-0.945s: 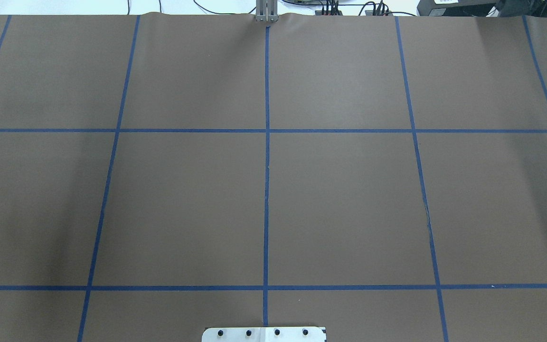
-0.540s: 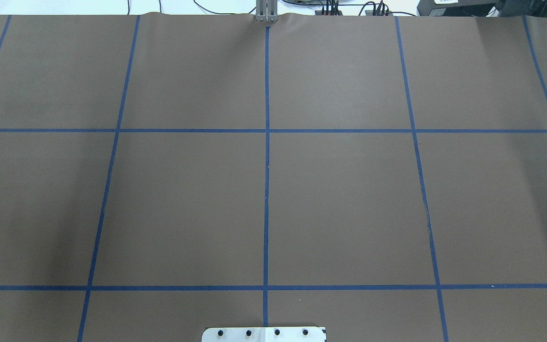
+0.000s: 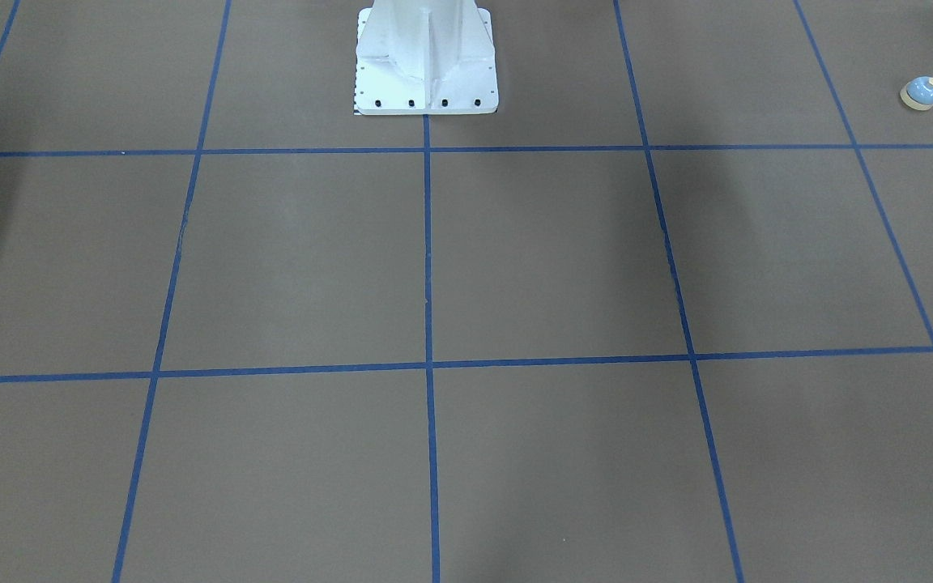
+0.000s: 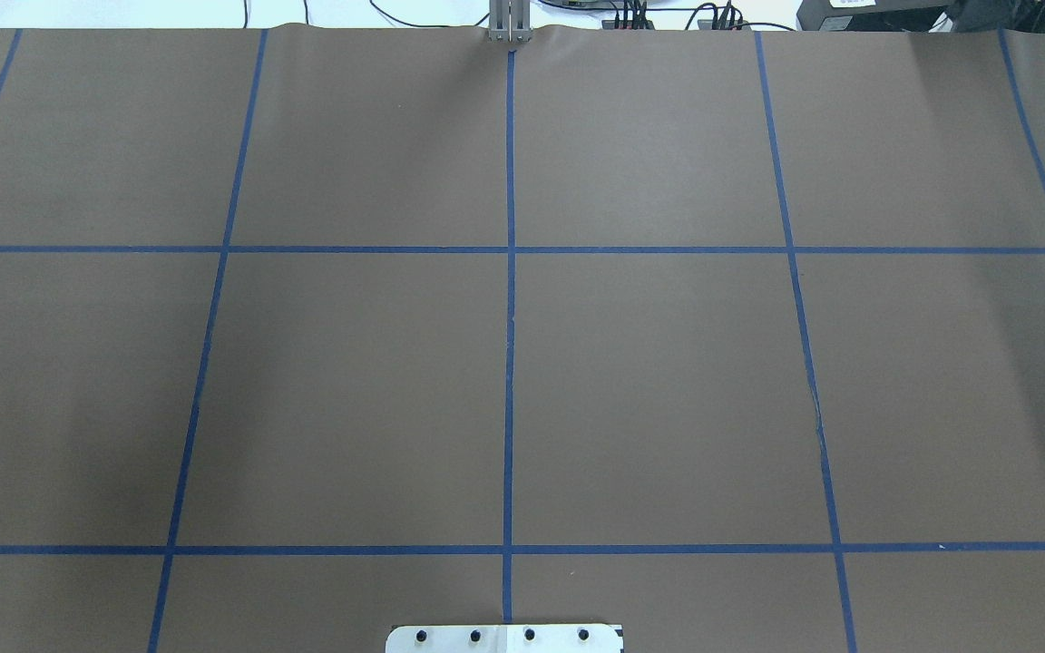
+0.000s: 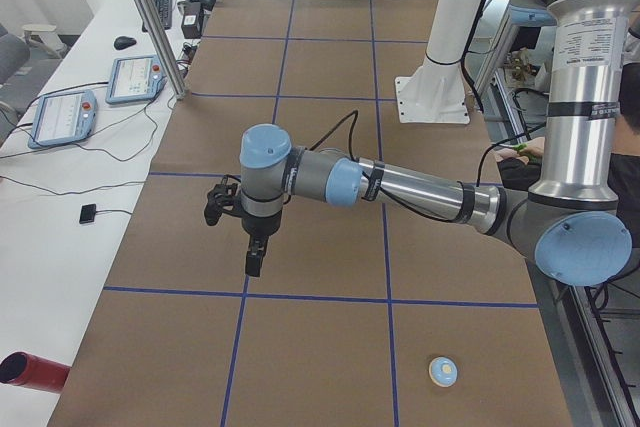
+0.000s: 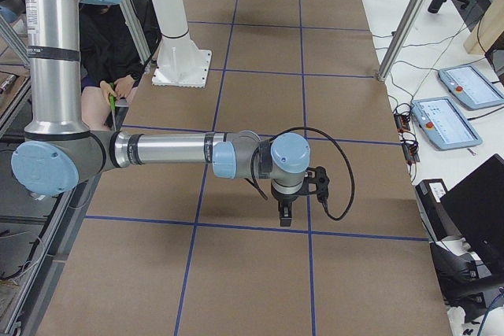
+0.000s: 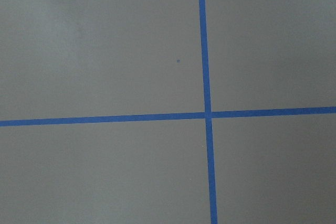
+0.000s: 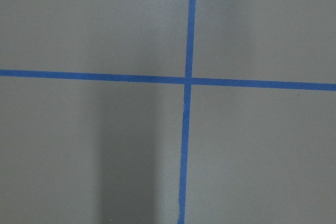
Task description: Place and press bell with both arms
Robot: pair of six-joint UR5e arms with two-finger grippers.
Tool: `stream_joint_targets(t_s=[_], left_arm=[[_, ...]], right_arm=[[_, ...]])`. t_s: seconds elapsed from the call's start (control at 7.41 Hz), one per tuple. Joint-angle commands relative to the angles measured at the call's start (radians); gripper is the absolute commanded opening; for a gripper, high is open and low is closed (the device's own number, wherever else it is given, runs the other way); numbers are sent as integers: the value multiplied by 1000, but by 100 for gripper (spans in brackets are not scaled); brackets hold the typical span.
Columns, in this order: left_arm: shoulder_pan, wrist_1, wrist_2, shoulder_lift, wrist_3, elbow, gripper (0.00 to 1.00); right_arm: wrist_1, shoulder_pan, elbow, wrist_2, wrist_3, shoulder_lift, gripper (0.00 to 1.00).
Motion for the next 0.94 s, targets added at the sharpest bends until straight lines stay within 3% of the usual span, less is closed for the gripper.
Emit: stream_joint_targets(t_s=[0.0,0.14,0.68,0.81], left_arm=[[34,131,74,5,-4,-175,100],[56,134,168,13,-5,-227,100],[209,137,221,60,-264,-314,100],[281,151,308,104,-369,-371,100]], right_arm=[[1,-1,2,3,0,1,100],[1,-1,2,1,0,-1,100],[-5,-24,3,-14,0,18,100],[-7,-27,3,-14,0,19,100]])
